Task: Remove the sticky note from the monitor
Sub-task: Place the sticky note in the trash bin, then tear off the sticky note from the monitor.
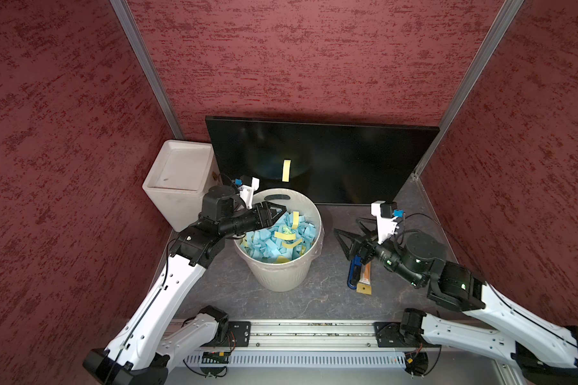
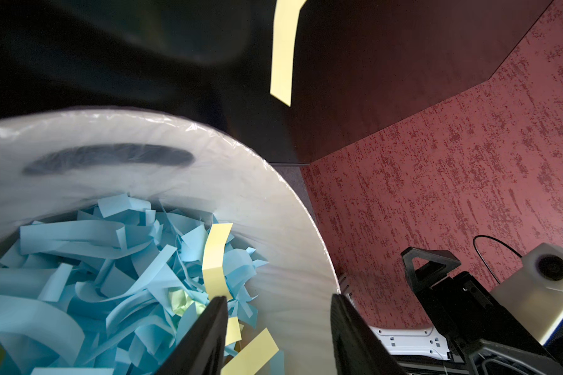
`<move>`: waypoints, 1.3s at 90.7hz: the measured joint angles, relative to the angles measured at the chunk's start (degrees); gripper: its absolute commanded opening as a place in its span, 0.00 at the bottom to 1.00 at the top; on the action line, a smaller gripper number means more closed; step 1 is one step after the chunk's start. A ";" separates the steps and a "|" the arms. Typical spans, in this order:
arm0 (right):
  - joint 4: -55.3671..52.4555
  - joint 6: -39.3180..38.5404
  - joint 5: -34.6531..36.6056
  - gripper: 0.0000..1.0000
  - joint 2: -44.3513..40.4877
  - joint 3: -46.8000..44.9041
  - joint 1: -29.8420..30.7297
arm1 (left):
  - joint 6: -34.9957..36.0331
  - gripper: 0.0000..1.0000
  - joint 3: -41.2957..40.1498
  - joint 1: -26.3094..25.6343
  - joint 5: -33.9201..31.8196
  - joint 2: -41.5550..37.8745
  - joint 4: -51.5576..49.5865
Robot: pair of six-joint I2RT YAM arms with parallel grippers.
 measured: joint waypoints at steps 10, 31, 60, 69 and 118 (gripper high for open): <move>-0.04 -0.20 0.55 0.99 -0.94 -0.48 0.00 | 0.07 0.61 1.49 0.09 -0.02 1.81 0.79; -0.59 -0.85 1.86 0.99 -2.82 -1.07 0.00 | 0.11 0.67 3.56 0.81 0.00 5.18 3.13; -0.96 -1.33 2.56 0.98 -3.69 -1.18 0.00 | 0.07 0.72 4.94 2.71 0.04 7.54 4.52; -1.11 -1.46 2.58 0.98 -3.72 -1.42 0.00 | 0.04 0.73 4.96 3.37 0.04 7.54 4.92; -2.03 -1.51 2.73 0.98 -4.55 -1.42 0.00 | -0.57 0.74 9.88 4.92 1.73 12.52 7.41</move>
